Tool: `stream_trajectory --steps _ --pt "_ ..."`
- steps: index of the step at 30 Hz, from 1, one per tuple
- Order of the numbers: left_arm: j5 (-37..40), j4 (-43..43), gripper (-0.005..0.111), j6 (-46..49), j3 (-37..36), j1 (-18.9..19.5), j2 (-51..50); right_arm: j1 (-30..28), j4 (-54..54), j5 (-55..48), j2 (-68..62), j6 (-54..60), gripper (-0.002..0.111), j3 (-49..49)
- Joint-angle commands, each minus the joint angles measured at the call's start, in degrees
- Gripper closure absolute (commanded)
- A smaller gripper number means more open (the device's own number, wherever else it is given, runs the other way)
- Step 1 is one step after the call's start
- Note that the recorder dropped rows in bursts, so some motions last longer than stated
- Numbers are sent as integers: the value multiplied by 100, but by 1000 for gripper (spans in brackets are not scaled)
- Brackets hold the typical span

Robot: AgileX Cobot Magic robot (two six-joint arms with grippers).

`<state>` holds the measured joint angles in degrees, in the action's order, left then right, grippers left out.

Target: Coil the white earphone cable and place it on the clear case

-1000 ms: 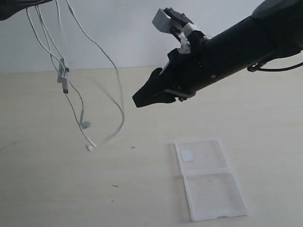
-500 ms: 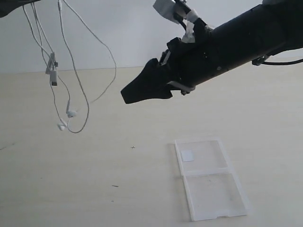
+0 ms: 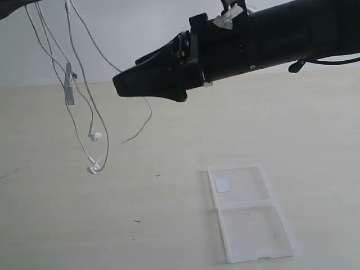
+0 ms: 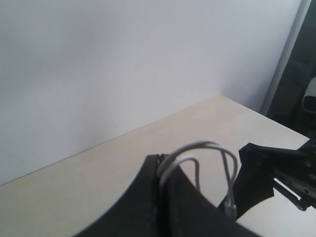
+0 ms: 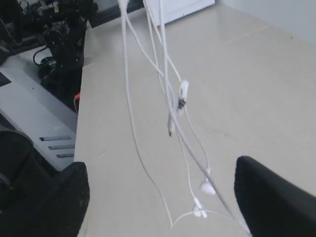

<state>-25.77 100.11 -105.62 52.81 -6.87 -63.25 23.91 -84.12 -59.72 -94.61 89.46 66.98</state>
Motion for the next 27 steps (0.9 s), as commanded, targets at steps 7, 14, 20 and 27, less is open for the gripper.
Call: stream_trajectory --steps 7,14,20,27 --pt "102 -17 107 -104 -14 10 54 514 -803 1113 49 705 31 28" --pt "151 -17 107 -116 -14 10 54 1148 -1583 2315 49 1573 31 28" --pt "177 -17 107 -129 -14 10 54 1520 -1583 2640 -174 1726 31 181" --pt "299 -17 107 -146 -14 10 54 1869 -1583 2715 -706 1305 31 686"
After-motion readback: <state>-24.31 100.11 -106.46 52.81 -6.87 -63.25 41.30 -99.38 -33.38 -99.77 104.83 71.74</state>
